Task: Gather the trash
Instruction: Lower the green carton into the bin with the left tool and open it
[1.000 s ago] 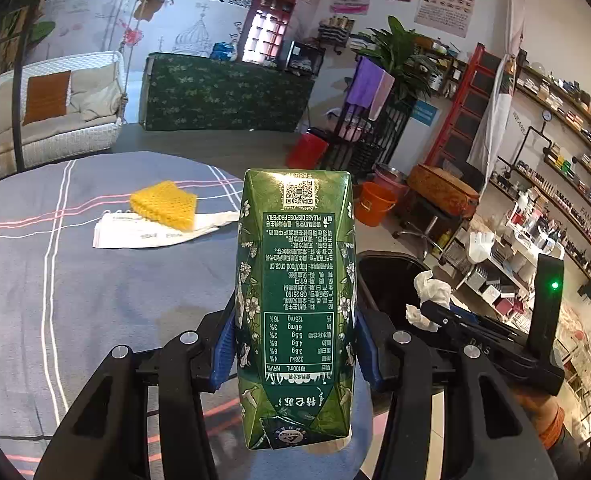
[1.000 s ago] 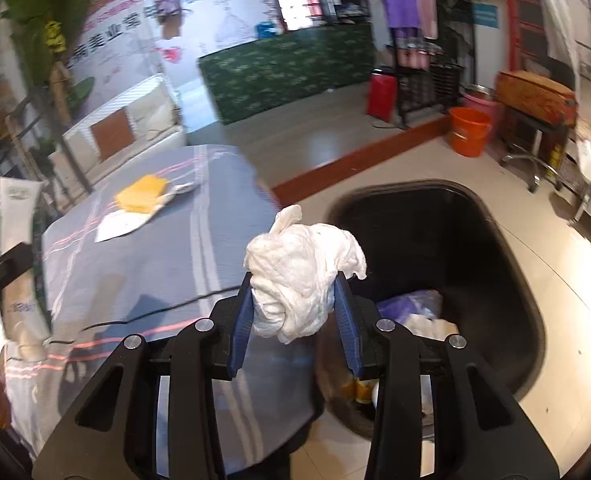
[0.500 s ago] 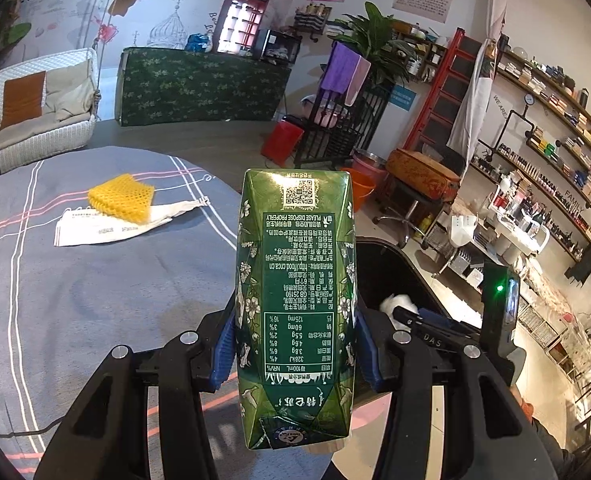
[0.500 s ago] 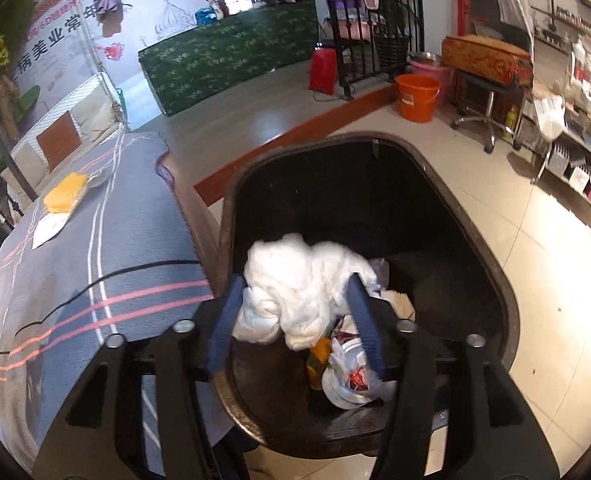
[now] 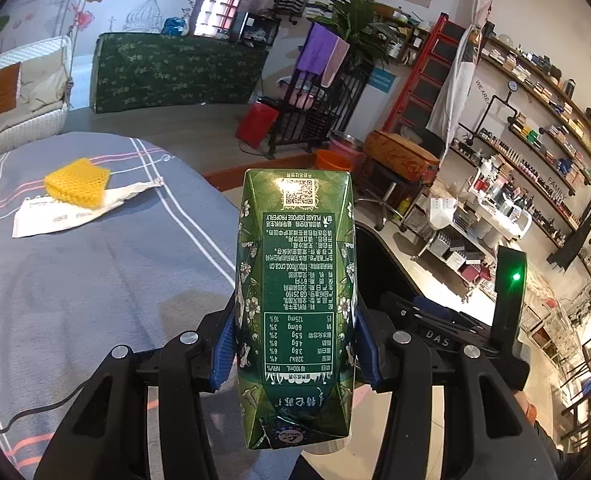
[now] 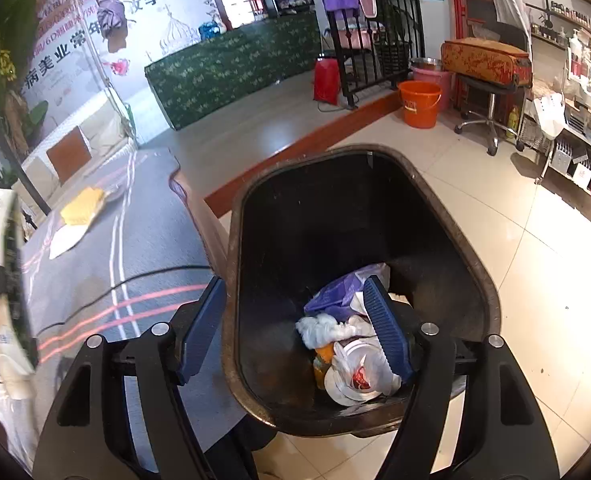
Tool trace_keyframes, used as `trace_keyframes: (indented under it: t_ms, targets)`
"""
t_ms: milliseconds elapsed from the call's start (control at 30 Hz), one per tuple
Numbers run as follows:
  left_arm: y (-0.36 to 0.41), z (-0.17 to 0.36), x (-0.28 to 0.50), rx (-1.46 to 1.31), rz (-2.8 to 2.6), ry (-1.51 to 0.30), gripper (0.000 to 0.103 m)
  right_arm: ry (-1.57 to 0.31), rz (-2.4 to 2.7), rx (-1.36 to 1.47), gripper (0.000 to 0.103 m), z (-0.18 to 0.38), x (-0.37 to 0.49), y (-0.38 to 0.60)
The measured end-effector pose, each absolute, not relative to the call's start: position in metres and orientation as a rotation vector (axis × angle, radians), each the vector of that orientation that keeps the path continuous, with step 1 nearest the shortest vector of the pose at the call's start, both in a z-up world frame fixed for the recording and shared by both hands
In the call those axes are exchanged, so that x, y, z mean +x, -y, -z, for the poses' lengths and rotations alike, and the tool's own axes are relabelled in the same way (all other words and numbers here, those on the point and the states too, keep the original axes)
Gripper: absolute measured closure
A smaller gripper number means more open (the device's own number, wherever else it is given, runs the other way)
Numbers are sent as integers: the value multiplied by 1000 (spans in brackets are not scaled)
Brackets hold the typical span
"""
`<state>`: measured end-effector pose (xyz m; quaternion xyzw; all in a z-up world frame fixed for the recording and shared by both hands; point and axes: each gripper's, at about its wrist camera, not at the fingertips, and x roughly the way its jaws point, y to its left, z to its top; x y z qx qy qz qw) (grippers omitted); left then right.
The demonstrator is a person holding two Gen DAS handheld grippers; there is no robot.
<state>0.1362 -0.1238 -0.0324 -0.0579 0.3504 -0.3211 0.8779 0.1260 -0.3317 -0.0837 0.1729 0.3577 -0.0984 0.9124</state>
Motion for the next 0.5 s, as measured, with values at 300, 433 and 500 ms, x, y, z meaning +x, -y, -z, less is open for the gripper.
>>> trace_keyframes:
  t_ms: [300,433,500]
  targets:
    - [156,43,144,-114,755,-789,54,-655,231,365,26,54,108,345]
    - [173,46,153,-124,784,-819,54,-637,248,379,25,51,99,354]
    - [185,47,159,-130,800,-834,54,-638,259,384,25,52,98,359]
